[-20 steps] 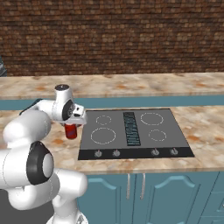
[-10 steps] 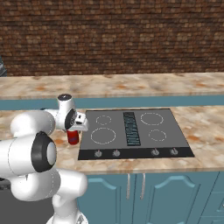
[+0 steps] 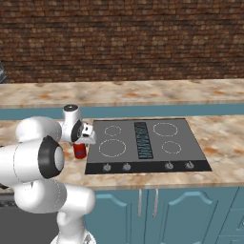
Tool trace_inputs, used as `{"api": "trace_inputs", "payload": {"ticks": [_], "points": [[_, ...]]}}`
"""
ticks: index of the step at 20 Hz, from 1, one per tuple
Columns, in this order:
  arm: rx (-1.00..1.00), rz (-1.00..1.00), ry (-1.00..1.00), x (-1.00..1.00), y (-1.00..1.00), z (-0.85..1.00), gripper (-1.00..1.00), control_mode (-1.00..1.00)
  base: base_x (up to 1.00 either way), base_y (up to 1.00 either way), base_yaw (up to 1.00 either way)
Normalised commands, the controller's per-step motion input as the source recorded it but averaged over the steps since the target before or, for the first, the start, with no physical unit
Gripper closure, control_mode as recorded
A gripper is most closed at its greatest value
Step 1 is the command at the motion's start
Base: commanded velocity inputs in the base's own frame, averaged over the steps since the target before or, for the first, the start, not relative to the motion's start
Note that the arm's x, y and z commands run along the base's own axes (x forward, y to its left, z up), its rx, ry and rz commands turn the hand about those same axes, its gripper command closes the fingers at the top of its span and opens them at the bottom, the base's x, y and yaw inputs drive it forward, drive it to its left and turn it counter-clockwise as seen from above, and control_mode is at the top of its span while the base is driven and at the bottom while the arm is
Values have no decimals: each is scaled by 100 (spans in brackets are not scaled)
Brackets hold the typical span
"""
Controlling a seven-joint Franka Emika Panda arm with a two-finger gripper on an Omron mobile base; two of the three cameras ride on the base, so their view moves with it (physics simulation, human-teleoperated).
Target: Four empty soda cans are scattered around the kitchen. Gather all the cans and cluster them next to the stove for recycling.
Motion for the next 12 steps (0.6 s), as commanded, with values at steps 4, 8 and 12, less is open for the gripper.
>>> {"api": "trace_inputs", "payload": {"ticks": [4, 8, 12], "points": [[0, 0, 0, 0, 0, -20, 100, -100, 0, 0, 0], [0, 0, 0, 0, 0, 0, 100, -100, 0, 0, 0], [0, 0, 0, 0, 0, 0, -100, -100, 0, 0, 0]]}}
